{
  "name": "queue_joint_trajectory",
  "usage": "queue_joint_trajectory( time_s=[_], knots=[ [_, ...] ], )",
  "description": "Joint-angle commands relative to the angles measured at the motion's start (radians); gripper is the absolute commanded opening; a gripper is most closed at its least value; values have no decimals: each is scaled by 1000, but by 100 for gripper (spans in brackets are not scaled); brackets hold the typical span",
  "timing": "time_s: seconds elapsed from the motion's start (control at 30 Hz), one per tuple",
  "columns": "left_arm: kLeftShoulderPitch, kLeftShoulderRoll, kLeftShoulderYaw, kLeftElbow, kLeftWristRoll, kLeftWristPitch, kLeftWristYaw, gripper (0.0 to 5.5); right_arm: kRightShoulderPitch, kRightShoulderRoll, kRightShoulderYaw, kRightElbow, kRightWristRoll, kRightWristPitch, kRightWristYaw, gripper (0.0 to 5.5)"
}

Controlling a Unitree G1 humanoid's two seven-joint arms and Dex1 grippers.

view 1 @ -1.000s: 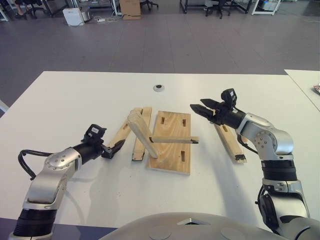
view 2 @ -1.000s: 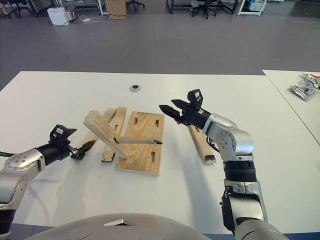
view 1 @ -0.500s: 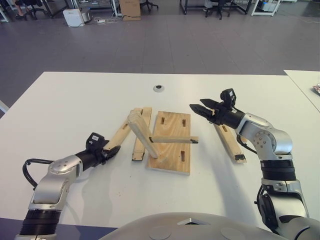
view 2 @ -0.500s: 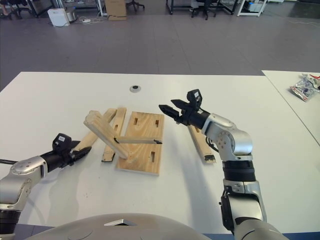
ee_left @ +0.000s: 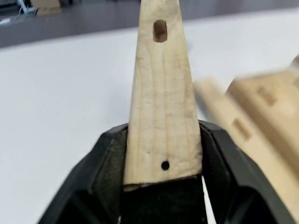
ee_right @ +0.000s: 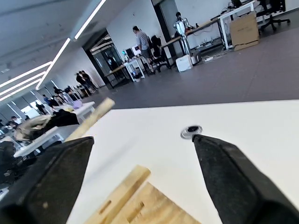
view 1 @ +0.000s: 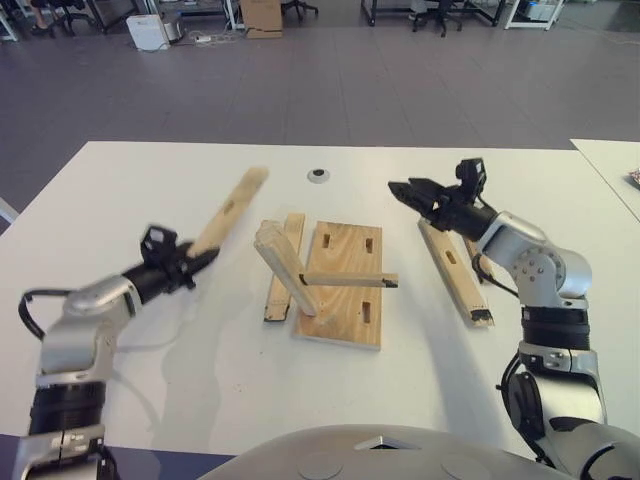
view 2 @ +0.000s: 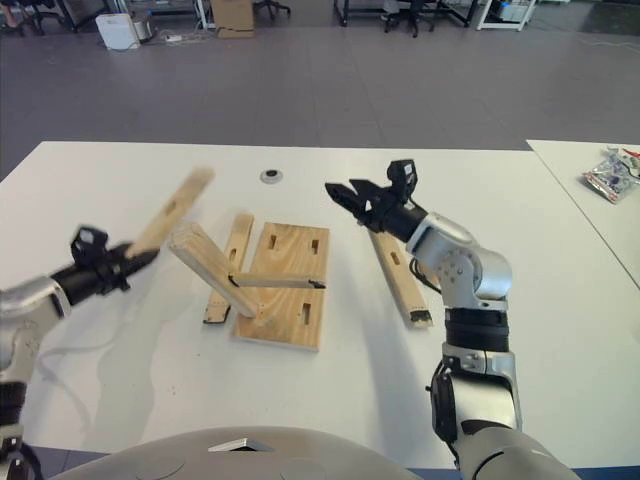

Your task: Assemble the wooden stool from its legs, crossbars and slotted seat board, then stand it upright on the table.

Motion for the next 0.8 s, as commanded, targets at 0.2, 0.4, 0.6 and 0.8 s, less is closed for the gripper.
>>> queue_joint_trajectory(
  time_s=[0.2,0.4,0.6,0.8],
  knots=[
    [-268,117,117,-116,-674,392,-169,208,-350,35,-134,-32,472,187,-12,540],
    [-231,127,86,-136,-784,473,-197,208,-397,56,-124,15,611,210,-44,540],
    [-220,118,44,-163,-768,468,-201,208,-399,46,-96,-10,721,249,-43,540],
    [-234,108,18,-191,-795,469,-163,208,-396,35,-67,-4,736,240,-68,448]
  ],
)
